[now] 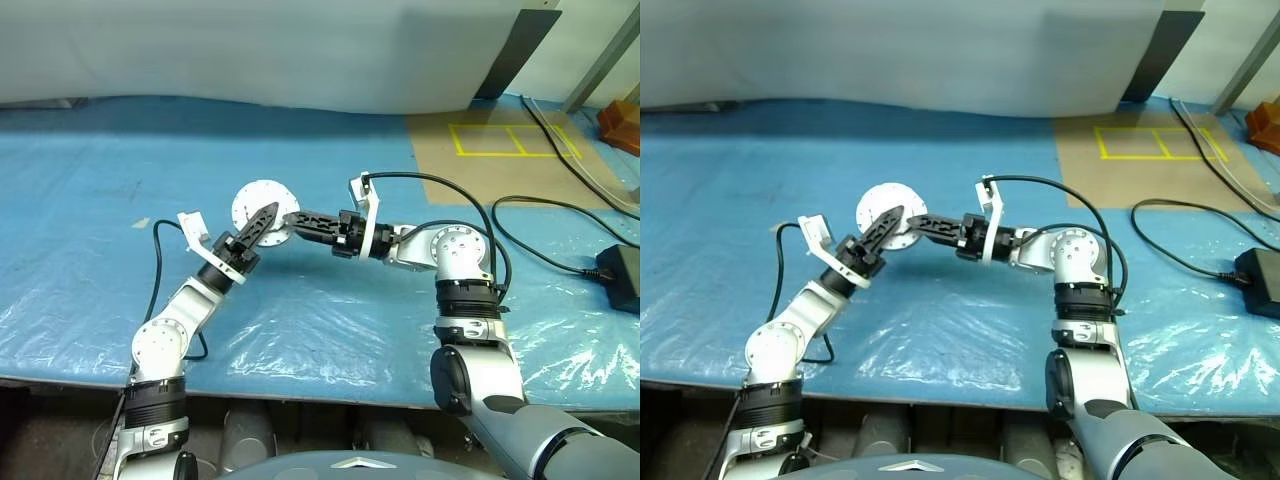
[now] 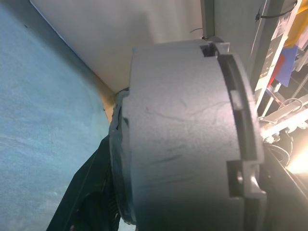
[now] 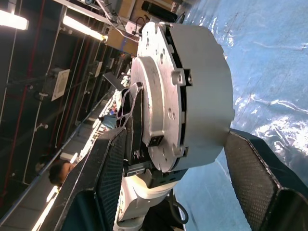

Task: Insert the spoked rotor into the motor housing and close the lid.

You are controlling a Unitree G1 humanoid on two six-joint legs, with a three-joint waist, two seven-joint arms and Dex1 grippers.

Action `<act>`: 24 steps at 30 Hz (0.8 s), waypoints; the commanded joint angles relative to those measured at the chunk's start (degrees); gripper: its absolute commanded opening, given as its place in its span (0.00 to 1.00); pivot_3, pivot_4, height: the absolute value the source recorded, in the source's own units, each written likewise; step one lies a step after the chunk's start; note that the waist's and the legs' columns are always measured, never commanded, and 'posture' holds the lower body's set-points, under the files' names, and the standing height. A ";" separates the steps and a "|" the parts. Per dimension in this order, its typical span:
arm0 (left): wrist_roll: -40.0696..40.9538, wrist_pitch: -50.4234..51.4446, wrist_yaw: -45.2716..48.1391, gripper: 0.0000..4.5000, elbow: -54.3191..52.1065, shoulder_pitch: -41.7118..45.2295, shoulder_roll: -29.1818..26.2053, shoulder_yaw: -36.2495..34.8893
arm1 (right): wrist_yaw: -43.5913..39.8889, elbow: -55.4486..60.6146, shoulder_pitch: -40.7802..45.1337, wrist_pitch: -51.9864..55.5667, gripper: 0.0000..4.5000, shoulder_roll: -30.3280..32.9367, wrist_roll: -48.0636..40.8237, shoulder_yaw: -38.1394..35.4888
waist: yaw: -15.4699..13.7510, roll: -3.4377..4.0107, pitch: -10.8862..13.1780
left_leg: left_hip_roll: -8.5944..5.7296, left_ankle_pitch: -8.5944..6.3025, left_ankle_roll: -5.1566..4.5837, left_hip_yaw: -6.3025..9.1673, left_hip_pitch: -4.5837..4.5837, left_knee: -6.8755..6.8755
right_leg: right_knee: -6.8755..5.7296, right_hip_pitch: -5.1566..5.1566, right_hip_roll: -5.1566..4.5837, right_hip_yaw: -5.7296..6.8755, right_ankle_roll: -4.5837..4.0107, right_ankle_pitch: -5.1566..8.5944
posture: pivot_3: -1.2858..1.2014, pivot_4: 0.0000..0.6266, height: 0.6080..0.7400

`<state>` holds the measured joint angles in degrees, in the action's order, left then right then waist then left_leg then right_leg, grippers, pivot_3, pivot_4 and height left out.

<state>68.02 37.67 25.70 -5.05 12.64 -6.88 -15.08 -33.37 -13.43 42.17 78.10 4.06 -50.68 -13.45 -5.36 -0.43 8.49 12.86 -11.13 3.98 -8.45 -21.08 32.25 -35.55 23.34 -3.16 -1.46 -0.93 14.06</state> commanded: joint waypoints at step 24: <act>-26.95 -26.84 -5.54 0.62 49.84 24.35 -14.58 -14.67 | -0.40 1.82 -0.45 -5.46 0.73 0.27 -0.38 2.11 | -0.10 -0.41 0.19 | -0.03 0.00 0.00 0.11 -0.04 0.05 | -0.01 -0.04 -0.01 0.10 0.02 -0.01 | 0.52 0.24 1.00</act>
<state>42.12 12.55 19.10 44.64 35.73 -20.16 -28.99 -33.54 -13.60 41.49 73.39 4.52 -50.29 -11.31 -5.46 -0.84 8.67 12.84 -11.13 3.98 -8.34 -21.11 32.29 -35.57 23.31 -3.17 -1.36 -0.91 14.05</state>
